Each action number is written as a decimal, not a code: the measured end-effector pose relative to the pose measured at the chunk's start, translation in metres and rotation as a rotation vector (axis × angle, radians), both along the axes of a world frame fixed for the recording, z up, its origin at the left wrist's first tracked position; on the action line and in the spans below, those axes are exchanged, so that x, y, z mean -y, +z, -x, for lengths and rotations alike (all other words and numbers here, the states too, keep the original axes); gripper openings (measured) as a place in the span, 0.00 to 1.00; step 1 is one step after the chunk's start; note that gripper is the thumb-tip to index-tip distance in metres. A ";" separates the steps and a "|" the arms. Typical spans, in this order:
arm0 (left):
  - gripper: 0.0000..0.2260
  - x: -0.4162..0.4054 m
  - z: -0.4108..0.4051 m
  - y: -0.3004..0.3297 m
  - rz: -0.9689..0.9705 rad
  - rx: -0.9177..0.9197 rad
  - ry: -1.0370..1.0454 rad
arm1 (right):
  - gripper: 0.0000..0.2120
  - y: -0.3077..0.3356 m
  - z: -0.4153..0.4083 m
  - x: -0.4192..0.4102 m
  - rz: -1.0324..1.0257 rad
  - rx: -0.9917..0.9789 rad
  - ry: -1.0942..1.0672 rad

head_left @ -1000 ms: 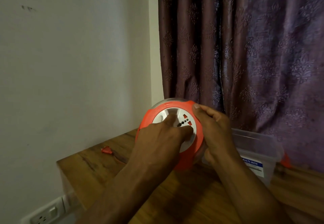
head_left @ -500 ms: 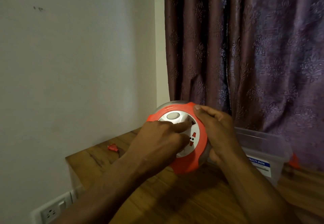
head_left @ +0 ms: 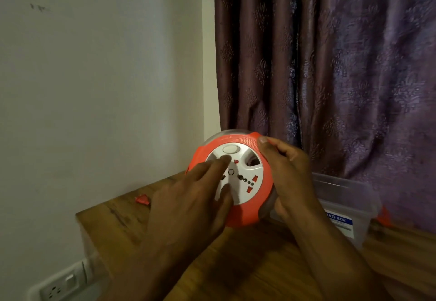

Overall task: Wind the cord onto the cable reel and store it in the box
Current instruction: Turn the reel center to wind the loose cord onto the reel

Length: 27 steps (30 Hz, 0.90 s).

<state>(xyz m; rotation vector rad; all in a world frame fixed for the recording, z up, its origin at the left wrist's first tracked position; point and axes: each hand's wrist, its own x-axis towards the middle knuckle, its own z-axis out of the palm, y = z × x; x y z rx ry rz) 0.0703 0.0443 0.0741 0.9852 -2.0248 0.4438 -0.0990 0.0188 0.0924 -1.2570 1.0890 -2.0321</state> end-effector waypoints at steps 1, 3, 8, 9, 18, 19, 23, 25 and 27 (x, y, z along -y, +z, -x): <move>0.24 0.000 0.002 -0.001 -0.007 0.027 0.024 | 0.04 0.000 0.000 0.000 0.001 0.005 -0.001; 0.27 0.002 0.005 -0.003 -0.002 0.090 0.050 | 0.04 0.001 0.000 -0.001 0.003 0.014 -0.002; 0.31 0.008 0.012 0.001 0.023 0.193 0.074 | 0.03 0.001 0.001 -0.002 0.006 -0.002 -0.009; 0.33 0.009 0.014 0.002 0.024 0.211 0.088 | 0.04 0.001 0.001 -0.002 0.011 -0.004 -0.012; 0.38 0.017 0.020 -0.001 0.018 0.258 0.136 | 0.06 0.002 0.001 -0.004 0.012 -0.001 0.006; 0.38 0.016 0.021 0.000 0.013 0.270 0.132 | 0.06 0.002 0.001 -0.004 0.013 0.000 0.011; 0.35 0.016 0.023 0.007 -0.018 0.345 0.096 | 0.11 0.004 0.002 -0.005 0.013 0.013 0.040; 0.30 0.016 0.023 0.011 -0.011 0.380 0.093 | 0.11 0.004 0.002 -0.006 0.011 0.002 0.042; 0.25 0.016 0.023 0.014 -0.002 0.388 0.086 | 0.09 0.003 0.002 -0.005 0.011 -0.001 0.046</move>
